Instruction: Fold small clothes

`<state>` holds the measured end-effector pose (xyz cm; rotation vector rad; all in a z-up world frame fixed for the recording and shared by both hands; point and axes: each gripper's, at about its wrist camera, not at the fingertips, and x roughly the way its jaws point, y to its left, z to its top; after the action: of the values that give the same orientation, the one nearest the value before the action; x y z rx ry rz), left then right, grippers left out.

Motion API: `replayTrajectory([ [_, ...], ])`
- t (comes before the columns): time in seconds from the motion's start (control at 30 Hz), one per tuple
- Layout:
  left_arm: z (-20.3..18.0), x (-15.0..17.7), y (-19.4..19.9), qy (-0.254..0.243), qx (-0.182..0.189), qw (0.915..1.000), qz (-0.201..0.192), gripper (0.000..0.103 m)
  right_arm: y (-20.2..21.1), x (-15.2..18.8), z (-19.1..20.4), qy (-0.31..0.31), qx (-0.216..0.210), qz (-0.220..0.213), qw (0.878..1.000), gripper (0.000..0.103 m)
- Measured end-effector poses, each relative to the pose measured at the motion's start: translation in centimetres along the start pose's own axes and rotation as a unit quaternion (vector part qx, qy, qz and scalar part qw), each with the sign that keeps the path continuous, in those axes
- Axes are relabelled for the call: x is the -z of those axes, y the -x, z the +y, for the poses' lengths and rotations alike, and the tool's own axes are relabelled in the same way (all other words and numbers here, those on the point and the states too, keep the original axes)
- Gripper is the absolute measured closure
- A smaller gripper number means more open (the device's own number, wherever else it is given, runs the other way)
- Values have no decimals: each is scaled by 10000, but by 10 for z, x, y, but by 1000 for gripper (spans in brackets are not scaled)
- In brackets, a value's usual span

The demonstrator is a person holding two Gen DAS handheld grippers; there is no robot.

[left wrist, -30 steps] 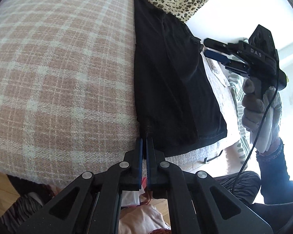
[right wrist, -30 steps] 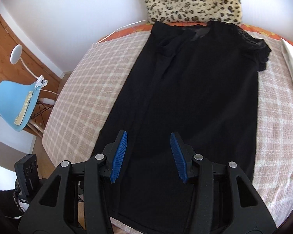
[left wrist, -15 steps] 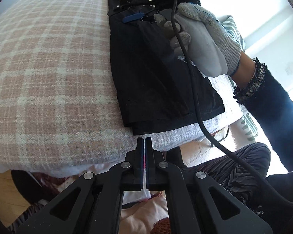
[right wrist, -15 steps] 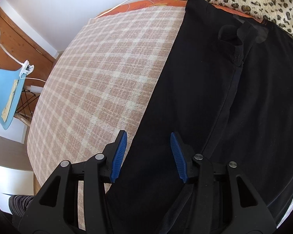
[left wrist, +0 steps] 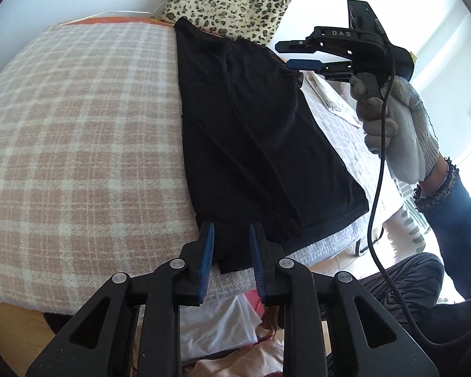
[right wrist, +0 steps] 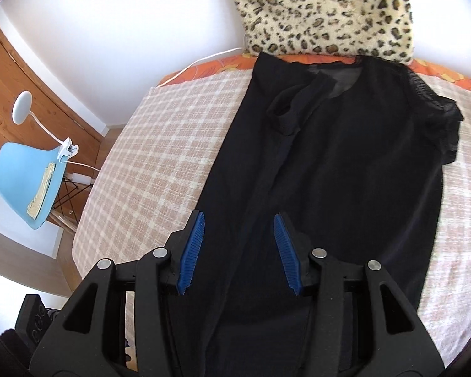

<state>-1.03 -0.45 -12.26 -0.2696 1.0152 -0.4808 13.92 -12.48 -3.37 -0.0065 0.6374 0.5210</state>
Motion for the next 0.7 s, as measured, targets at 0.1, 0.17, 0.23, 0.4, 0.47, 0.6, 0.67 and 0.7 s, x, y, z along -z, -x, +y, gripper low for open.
replayTrajectory([
  [0.1,-23,-11,-7,-380,-27,9992,-104,82,38,-3,-32,-163,181,-260,9994,54],
  [0.17,-40,-19,-14,-616,15,9980,-135,80,63,-4,-51,-237,277,-410,9985,54],
  [0.23,-59,-24,-23,-802,92,9966,-139,70,85,-5,-70,-338,394,-564,9971,49],
  [0.4,-104,-31,-55,-1260,237,9917,-34,65,128,-7,-111,-529,546,-848,9935,43],
  [0.47,-123,-33,-68,-1442,319,9890,42,65,138,-10,-125,-599,585,-887,9925,41],
  [0.6,-164,-27,-85,-1861,523,9811,93,61,155,-11,-151,-647,637,-969,9911,35],
  [0.67,-183,-23,-95,-2032,639,9769,152,52,160,-14,-162,-676,623,-994,9908,35],
  [0.7,-190,-21,-100,-2100,698,9750,185,52,163,-15,-168,-690,620,-1005,9906,35],
])
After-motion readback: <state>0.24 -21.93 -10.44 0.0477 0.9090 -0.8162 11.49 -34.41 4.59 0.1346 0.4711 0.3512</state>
